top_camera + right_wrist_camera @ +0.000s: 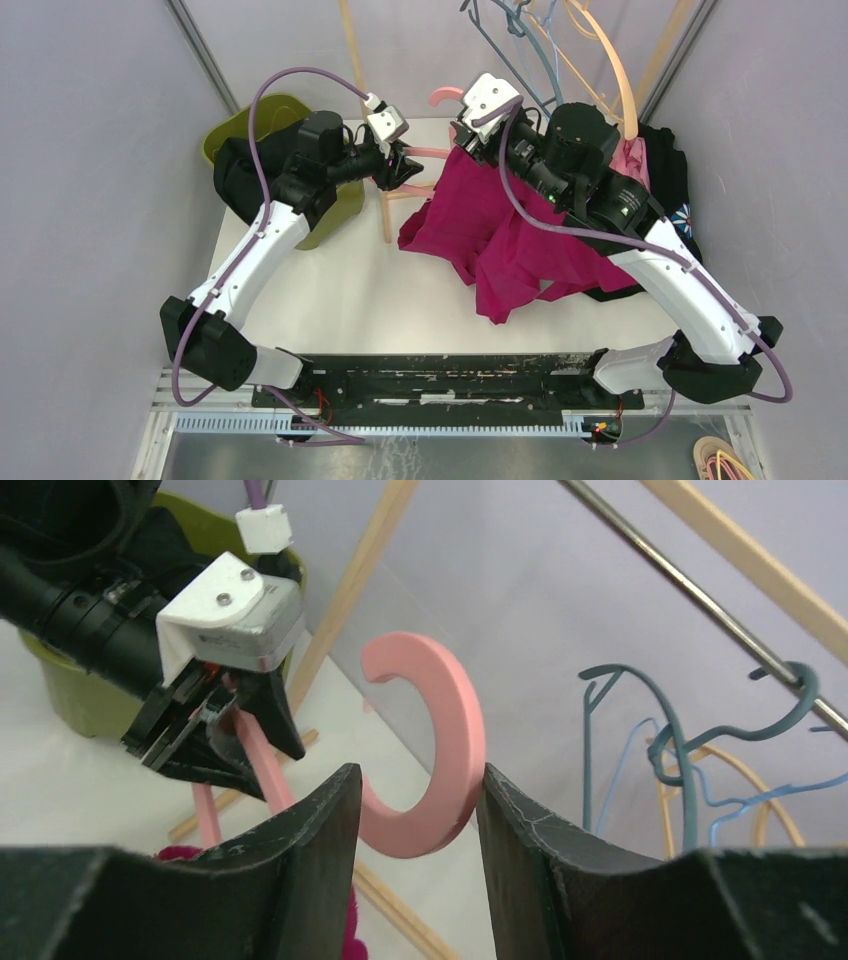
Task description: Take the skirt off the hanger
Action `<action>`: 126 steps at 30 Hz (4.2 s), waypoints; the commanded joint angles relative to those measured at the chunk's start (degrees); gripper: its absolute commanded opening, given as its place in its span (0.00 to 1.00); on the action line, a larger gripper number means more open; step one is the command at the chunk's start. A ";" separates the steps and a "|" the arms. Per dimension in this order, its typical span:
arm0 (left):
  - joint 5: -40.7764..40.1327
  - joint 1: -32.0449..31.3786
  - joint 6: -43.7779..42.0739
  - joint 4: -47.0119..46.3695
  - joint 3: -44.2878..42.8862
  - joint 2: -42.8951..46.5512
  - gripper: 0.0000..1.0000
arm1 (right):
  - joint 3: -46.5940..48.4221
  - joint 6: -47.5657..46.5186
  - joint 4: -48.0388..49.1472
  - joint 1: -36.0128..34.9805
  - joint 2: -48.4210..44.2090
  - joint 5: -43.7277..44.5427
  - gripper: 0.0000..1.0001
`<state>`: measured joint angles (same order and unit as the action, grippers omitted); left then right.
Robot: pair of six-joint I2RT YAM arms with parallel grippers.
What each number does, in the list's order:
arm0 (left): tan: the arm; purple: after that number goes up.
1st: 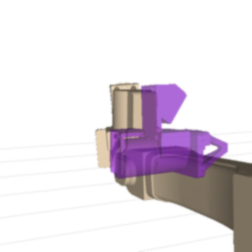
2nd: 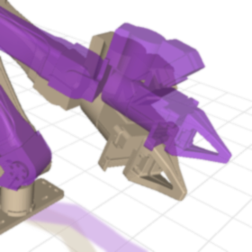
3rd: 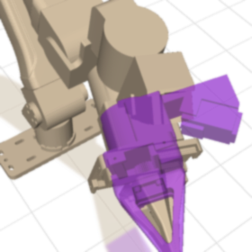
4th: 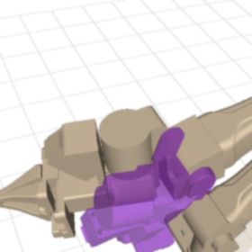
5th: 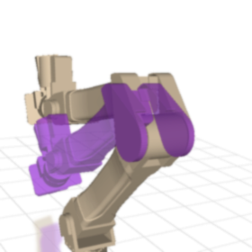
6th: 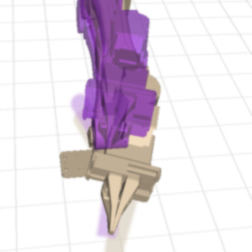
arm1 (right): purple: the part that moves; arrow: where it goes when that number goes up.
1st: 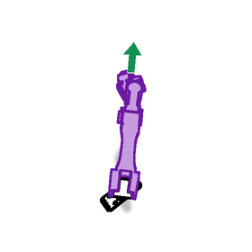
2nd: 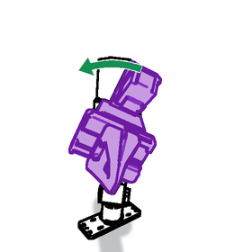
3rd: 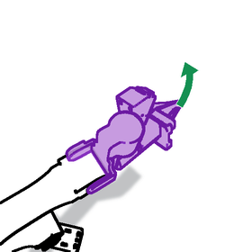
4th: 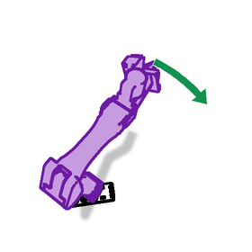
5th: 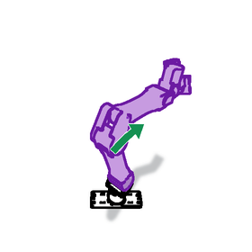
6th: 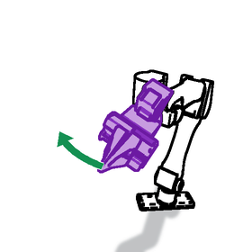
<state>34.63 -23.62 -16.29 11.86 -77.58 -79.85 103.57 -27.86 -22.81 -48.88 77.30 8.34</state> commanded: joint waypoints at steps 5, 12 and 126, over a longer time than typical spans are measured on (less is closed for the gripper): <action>2.30 -0.13 3.01 -5.76 -1.91 3.13 0.03 | 1.87 4.09 -11.20 0.36 -3.75 -3.25 0.51; 2.28 -0.12 2.50 -5.24 -2.46 3.43 0.03 | 1.56 1.92 -21.70 0.36 -2.41 -2.47 0.51; 15.09 1.41 24.55 -28.47 -4.19 5.56 0.03 | -5.89 5.79 -15.01 2.48 -0.49 -3.68 0.15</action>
<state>43.77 -20.53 -1.54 -6.13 -79.31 -77.49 99.72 -22.37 -38.11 -46.26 75.44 4.56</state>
